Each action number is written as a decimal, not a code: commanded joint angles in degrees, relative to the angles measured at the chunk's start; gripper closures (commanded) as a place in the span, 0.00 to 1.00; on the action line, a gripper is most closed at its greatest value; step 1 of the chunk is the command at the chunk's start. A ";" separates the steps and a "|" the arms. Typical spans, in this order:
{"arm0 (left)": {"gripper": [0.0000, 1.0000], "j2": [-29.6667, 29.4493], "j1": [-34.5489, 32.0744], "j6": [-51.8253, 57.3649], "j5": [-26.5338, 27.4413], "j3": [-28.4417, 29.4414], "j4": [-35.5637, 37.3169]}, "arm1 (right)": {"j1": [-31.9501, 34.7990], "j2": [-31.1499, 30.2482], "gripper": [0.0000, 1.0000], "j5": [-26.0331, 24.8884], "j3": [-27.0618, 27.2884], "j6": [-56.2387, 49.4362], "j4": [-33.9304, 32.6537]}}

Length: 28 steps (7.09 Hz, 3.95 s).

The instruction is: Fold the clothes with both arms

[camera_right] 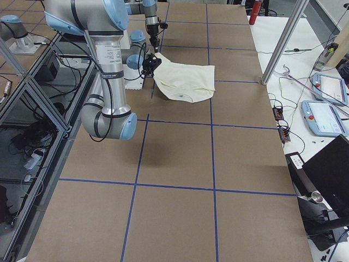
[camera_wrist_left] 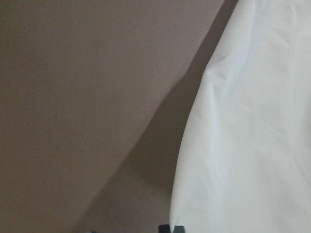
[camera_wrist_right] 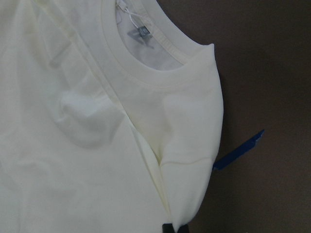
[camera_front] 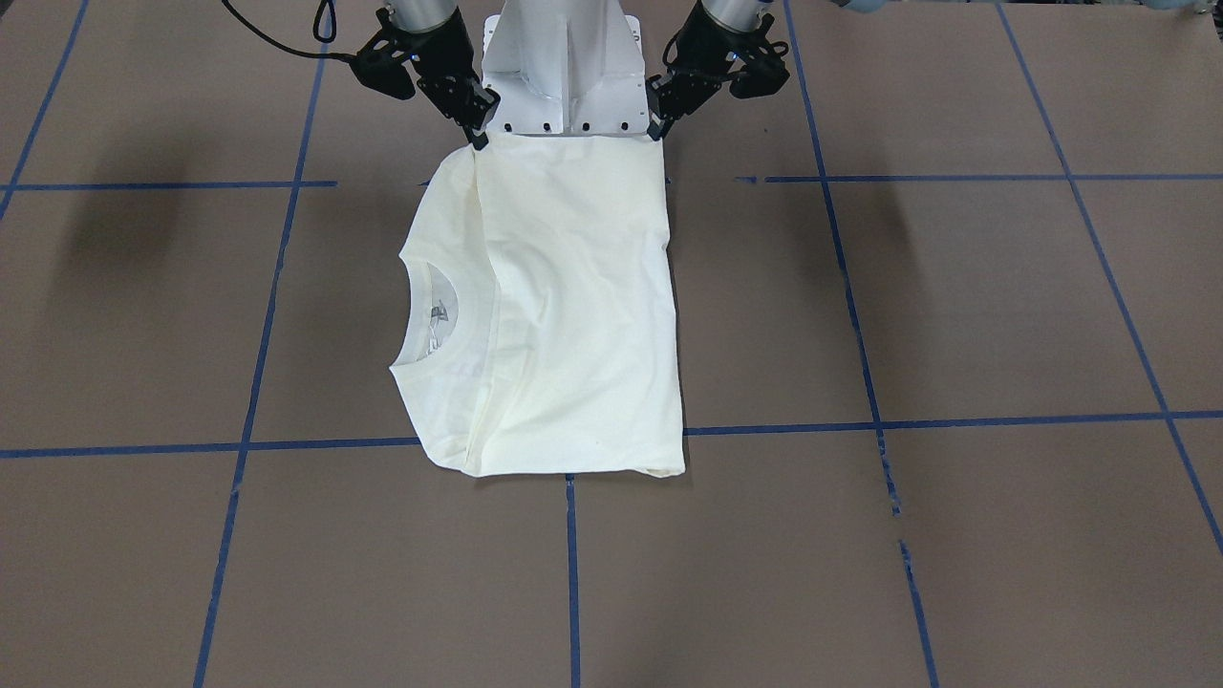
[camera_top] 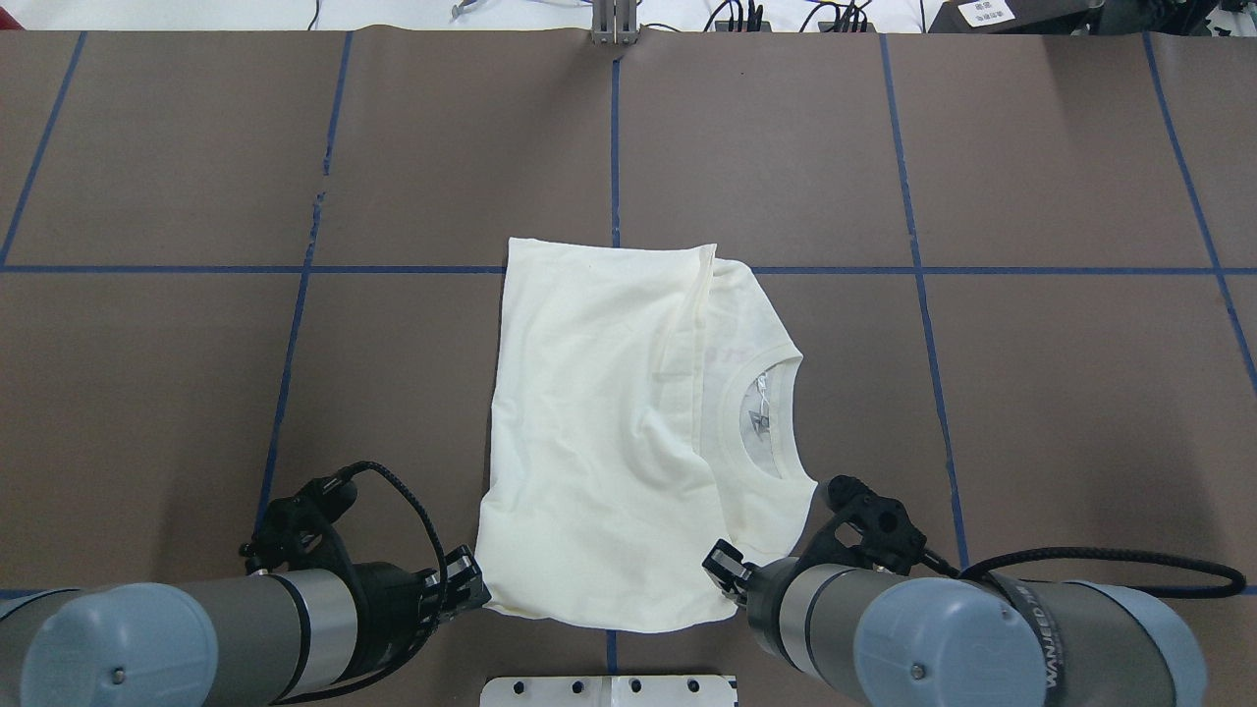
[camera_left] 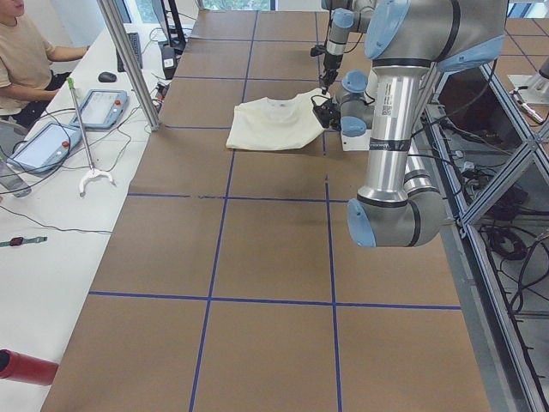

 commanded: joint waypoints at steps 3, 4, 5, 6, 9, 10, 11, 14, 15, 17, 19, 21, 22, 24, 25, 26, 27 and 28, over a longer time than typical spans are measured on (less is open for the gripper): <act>1.00 -12.56 -10.47 10.93 -2.45 5.26 8.85 | 15.87 8.22 1.00 5.71 -4.58 -6.91 -3.87; 1.00 -14.16 -14.69 16.00 -2.71 7.14 8.85 | 20.63 11.91 1.00 8.45 -10.37 -9.48 -3.78; 1.00 -14.43 -18.30 18.58 -4.63 8.90 8.41 | 24.24 15.69 1.00 11.00 -15.38 -12.12 -3.78; 1.00 -16.44 -21.29 21.30 -5.26 12.40 7.89 | 26.80 18.25 1.00 14.07 -19.44 -13.19 -3.60; 1.00 -18.65 -24.92 23.79 -5.26 23.30 0.35 | 29.63 21.16 1.00 14.36 -31.57 -13.11 7.02; 1.00 -19.44 -25.53 23.96 -5.26 26.46 -2.11 | 29.81 23.26 1.00 14.62 -34.83 -13.20 7.21; 1.00 -20.92 -26.15 24.92 -5.17 30.15 -3.97 | 30.16 24.33 1.00 14.71 -36.69 -13.81 7.21; 1.00 -24.26 -28.09 27.48 -5.00 42.09 -13.18 | 30.61 25.31 1.00 14.89 -44.93 -15.75 13.67; 1.00 -27.93 -28.87 27.83 -5.00 48.32 -16.43 | 30.61 25.31 1.00 14.89 -46.27 -16.18 14.93; 0.54 -28.59 -32.90 34.72 -7.44 50.06 -19.79 | 30.61 25.13 1.00 14.98 -46.72 -16.80 14.94; 0.65 -19.23 -32.75 36.62 -14.04 39.38 -21.12 | 30.78 25.04 1.00 14.98 -46.90 -16.89 15.03; 1.00 -15.60 -30.31 36.53 -13.96 37.83 -21.21 | 30.96 25.22 1.00 14.98 -46.90 -16.80 15.03; 1.00 -15.32 -28.29 36.45 -13.88 37.92 -21.21 | 30.96 25.30 1.00 14.98 -46.90 -16.80 15.03; 1.00 -15.40 -25.55 36.27 -13.87 38.01 -21.21 | 31.13 25.31 1.00 14.98 -46.81 -16.80 15.03; 1.00 -15.75 -24.67 36.18 -13.88 38.09 -22.78 | 31.13 25.31 1.00 14.98 -46.81 -16.80 15.03; 1.00 -15.32 -23.01 36.18 -13.79 38.62 -25.58 | 31.13 25.22 1.00 14.98 -46.90 -16.80 15.03; 1.00 -15.40 -22.73 36.18 -13.87 38.62 -26.21 | 31.13 25.30 1.00 14.98 -46.81 -16.80 15.03; 1.00 -15.14 -22.12 36.44 -13.96 38.71 -27.09 | 31.13 25.31 1.00 15.24 -46.81 -16.72 15.12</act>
